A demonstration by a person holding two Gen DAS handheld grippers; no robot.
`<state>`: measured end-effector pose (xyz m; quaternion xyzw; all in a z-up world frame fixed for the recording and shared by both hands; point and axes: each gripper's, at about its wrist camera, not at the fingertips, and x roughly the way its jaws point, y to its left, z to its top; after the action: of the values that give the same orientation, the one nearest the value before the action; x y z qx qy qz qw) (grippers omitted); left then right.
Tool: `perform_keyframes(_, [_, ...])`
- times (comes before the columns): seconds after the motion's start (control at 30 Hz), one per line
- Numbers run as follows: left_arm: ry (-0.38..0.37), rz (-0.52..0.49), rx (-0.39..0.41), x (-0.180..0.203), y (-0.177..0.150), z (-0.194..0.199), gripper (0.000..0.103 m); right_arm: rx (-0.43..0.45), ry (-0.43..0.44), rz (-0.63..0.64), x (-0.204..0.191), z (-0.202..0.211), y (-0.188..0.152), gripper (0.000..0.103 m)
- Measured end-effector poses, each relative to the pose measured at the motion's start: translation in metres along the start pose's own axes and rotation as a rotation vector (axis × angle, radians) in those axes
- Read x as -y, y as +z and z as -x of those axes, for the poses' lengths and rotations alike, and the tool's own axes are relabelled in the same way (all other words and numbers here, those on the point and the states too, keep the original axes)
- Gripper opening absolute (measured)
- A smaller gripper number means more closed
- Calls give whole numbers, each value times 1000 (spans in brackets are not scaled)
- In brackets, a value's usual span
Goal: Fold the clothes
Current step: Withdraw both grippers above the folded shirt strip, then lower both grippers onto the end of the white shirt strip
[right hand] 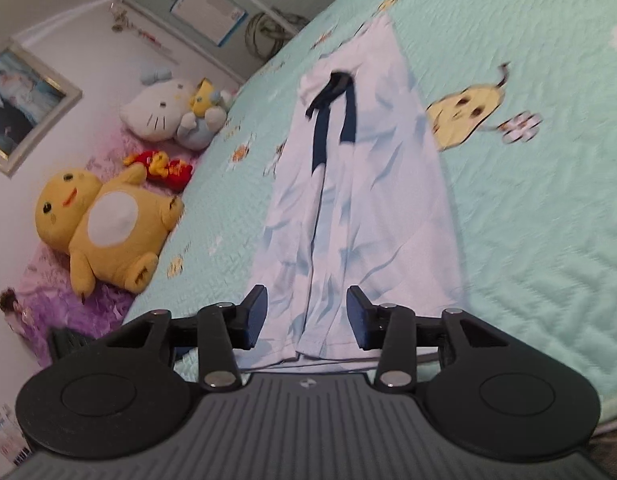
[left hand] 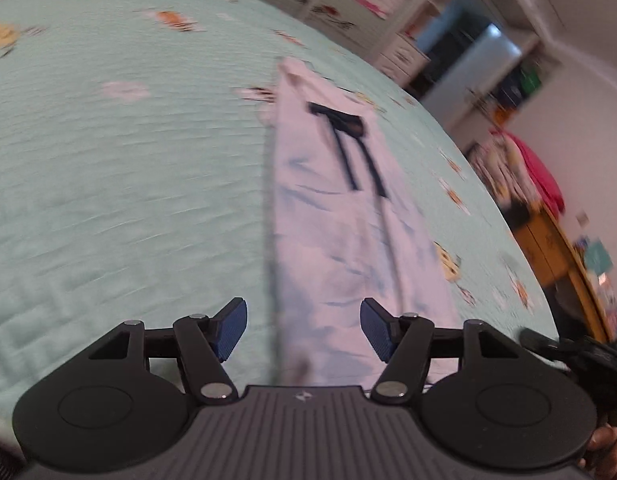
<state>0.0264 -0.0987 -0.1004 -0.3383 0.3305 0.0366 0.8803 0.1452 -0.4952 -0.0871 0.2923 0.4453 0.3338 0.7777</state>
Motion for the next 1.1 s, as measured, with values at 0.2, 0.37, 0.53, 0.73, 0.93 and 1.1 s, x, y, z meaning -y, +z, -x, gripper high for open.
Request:
perform_keyframes(0.2, [-27,-2,-47,-9,-2,-3,65,10,-79,0,17,26,-1,53])
perform_keyframes(0.37, [-52,-16,-104,-6,-8,-11,66,-48,-63,-19,29,18,-15,55])
perform_keyframes(0.53, [-52,-1,-110,-10,-8,-10,67,-24,-51,-32,34,18,-20,55])
perform_keyframes(0.73, [-78,106,-124,-14,-4,-17,73,-45,-3,-80,42,15,-25,56])
perform_keyframes(0.93, [-136,161,-149,-17,-3,-26,73,1,-17,-123,55,18,-22,56])
perform_keyframes(1.1, [-210,216,-192,-18,-4,-40,73,-3,31,-178,69,10,-17,58])
